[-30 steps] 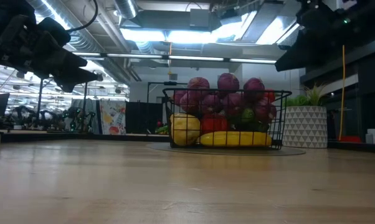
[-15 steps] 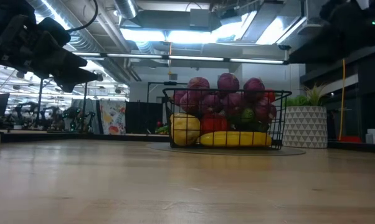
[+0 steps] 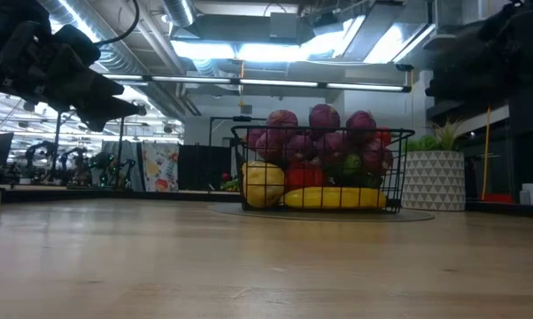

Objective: Build produce basket
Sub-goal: Return to Home Position

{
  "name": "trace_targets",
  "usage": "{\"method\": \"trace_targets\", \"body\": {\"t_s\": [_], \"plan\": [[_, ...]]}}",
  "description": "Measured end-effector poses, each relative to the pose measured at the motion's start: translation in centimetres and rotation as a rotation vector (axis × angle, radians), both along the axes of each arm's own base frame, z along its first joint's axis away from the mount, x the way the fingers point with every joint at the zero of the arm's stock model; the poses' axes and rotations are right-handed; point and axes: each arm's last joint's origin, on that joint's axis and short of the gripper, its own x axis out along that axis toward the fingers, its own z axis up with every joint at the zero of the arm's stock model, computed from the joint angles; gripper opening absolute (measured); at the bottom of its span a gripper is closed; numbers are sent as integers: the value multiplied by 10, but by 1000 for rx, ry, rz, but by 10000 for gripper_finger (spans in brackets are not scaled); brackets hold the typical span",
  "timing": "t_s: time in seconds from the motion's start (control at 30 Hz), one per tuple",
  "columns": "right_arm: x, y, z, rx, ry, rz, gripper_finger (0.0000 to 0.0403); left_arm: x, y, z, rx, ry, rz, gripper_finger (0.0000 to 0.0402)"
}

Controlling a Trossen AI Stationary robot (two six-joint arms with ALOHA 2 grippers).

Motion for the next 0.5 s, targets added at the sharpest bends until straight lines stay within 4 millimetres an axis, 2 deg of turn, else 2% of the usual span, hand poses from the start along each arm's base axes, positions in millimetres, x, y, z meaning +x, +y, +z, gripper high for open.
{"method": "trace_targets", "body": {"t_s": [0.07,0.27,0.5], "plan": [[-3,0,1,-31,-18,18,130,0,0,0,0,0,0,238],[-10,3,12,-170,-119,256,130,0,0,0,0,0,0,238],[-13,-2,11,-181,-115,209,130,0,0,0,0,0,0,238]]}}
